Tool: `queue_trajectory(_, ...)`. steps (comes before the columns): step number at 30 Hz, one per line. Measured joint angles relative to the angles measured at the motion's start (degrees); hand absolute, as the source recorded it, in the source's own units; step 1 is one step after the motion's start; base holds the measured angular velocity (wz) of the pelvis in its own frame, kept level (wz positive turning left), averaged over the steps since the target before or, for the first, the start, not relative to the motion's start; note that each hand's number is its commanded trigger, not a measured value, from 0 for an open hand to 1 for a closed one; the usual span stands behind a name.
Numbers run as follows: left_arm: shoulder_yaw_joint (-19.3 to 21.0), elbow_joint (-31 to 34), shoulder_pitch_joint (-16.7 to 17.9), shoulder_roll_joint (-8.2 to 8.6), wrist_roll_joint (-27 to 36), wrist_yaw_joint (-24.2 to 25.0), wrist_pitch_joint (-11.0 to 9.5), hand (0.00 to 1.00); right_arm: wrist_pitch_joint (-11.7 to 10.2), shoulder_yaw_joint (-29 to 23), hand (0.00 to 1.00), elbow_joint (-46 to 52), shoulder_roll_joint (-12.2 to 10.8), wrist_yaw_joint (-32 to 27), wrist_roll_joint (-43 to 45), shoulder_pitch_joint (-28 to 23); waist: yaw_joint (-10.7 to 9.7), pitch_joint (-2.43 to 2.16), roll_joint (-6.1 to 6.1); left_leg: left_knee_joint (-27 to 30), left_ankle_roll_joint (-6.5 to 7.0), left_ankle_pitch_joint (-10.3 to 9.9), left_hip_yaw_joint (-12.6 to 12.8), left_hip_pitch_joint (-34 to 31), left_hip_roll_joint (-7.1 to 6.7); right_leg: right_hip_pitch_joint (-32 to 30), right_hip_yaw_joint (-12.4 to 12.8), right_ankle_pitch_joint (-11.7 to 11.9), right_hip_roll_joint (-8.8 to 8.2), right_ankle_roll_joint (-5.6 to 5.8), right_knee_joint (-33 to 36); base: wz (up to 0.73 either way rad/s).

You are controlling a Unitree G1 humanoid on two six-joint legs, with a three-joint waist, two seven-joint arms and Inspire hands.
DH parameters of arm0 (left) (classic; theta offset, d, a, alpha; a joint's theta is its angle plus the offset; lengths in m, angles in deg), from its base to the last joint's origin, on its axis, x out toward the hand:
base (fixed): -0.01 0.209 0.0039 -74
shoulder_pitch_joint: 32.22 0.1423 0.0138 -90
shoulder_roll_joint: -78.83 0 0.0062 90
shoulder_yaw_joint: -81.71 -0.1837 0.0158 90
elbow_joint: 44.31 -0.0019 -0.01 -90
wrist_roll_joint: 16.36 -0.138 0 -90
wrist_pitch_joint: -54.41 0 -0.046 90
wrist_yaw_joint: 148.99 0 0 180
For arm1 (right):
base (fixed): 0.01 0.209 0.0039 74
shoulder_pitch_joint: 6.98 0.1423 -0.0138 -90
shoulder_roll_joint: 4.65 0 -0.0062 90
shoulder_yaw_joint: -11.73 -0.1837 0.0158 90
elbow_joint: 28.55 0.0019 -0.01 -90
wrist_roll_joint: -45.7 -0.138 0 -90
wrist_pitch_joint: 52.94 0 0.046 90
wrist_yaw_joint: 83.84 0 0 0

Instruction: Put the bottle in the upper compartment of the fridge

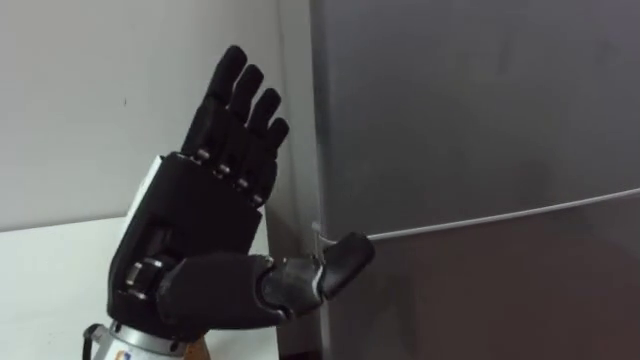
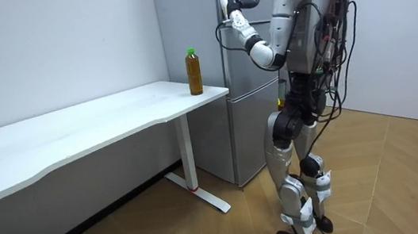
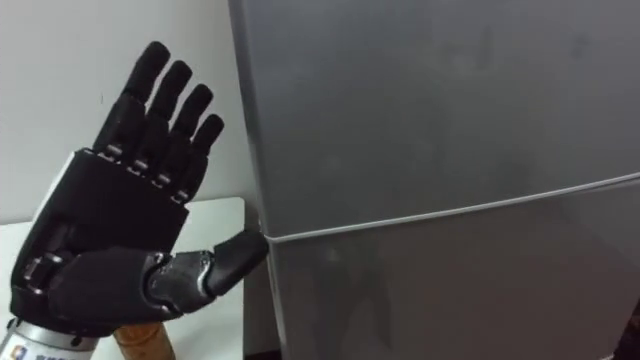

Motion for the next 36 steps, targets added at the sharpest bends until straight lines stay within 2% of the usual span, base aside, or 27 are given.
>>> queue_trajectory(1,-1.1,0.0,0.0,0.0,0.6,0.5,0.2,0.0,0.0,0.8,0.0,0.0,0.0,-0.2,-0.6,0.0,0.0,0.0,0.0,0.0,0.0,0.0,0.0,0.1,0.01,0.1,0.0,0.0,-0.01,0.0,0.0,0.0)
queue_trajectory(6,-1.8,-0.7,0.0,1.26,1.6,2.0,0.2,0.0,0.0,2.2,0.0,-0.8,0.2,-0.3,-1.1,0.9,0.1,0.32,-0.05,0.1,0.03,0.0,-0.2,0.2,-0.02,0.1,-0.3,0.0,-0.06,0.0,-0.1,0.03)
queue_trajectory(10,-2.0,-1.0,0.0,1.53,1.6,2.8,0.0,0.0,0.0,3.0,0.0,-0.8,0.2,-0.1,-1.3,1.0,0.1,0.65,-0.24,0.2,0.03,0.0,-0.2,0.2,-0.04,0.1,-0.3,0.0,-0.04,0.0,-0.1,0.0)
queue_trajectory(14,-2.3,-1.5,0.0,1.97,1.6,2.9,0.0,0.0,0.0,3.3,0.0,-0.8,0.4,0.5,-1.3,1.1,0.1,0.69,-0.29,0.2,0.03,0.0,-0.1,0.1,-0.07,0.1,-0.2,0.0,-0.06,0.01,-0.2,0.0)
queue_trajectory(16,-3.1,-3.5,0.0,2.11,1.7,3.0,-1.2,0.0,0.0,4.0,0.0,-0.8,0.7,1.0,-1.9,1.1,0.1,0.68,-0.25,0.2,0.03,0.0,-0.1,0.2,-0.07,0.1,-0.1,0.0,0.02,0.01,-0.2,0.0)
queue_trajectory(19,-3.3,-5.1,0.0,2.14,1.7,3.0,-1.4,0.0,0.0,4.3,0.0,-0.8,0.8,1.2,-2.6,1.1,0.2,0.66,-0.21,0.2,0.03,0.0,-0.1,0.1,-0.07,0.1,-0.1,0.0,0.05,0.01,-0.1,0.0)
queue_trajectory(20,-3.4,-5.3,0.0,2.13,1.7,3.0,-1.4,0.75,0.0,4.3,0.0,-0.8,0.8,1.2,-2.7,1.1,0.2,0.66,-0.21,0.2,0.03,0.0,-0.1,0.1,-0.07,0.1,-0.1,0.0,0.05,0.01,-0.1,0.0)
queue_trajectory(21,-3.4,-5.6,0.1,2.13,1.7,3.0,-1.3,1.0,0.0,4.3,0.0,-0.8,0.8,1.2,-3.0,1.1,0.2,0.65,-0.21,0.2,0.03,0.0,-0.1,0.1,-0.07,0.1,-0.1,0.0,0.05,0.01,-0.1,0.0)
queue_trajectory(27,-3.0,-7.0,0.5,2.22,1.7,2.2,-1.9,1.0,0.0,4.4,0.0,-0.8,0.8,1.8,-3.2,1.0,0.3,0.58,-0.16,0.2,0.06,0.0,-0.1,0.1,-0.07,0.1,-0.2,0.0,0.08,0.01,-0.1,0.01)
queue_trajectory(31,-2.3,-7.8,0.7,2.47,1.7,1.2,-2.4,1.0,0.0,4.7,0.0,-0.8,0.8,1.8,-3.2,1.0,0.5,0.18,0.03,0.2,0.07,0.0,-0.1,0.0,-0.1,0.1,-0.3,0.0,0.05,0.03,-0.1,0.02)
queue_trajectory(36,-3.4,-7.8,0.7,2.5,2.5,1.6,-2.5,1.0,0.0,4.9,0.0,-0.8,0.8,1.8,-3.2,1.1,0.4,0.14,-0.03,0.2,0.07,0.1,-0.1,0.1,-0.12,0.3,-0.2,0.0,0.03,0.07,0.1,0.0)
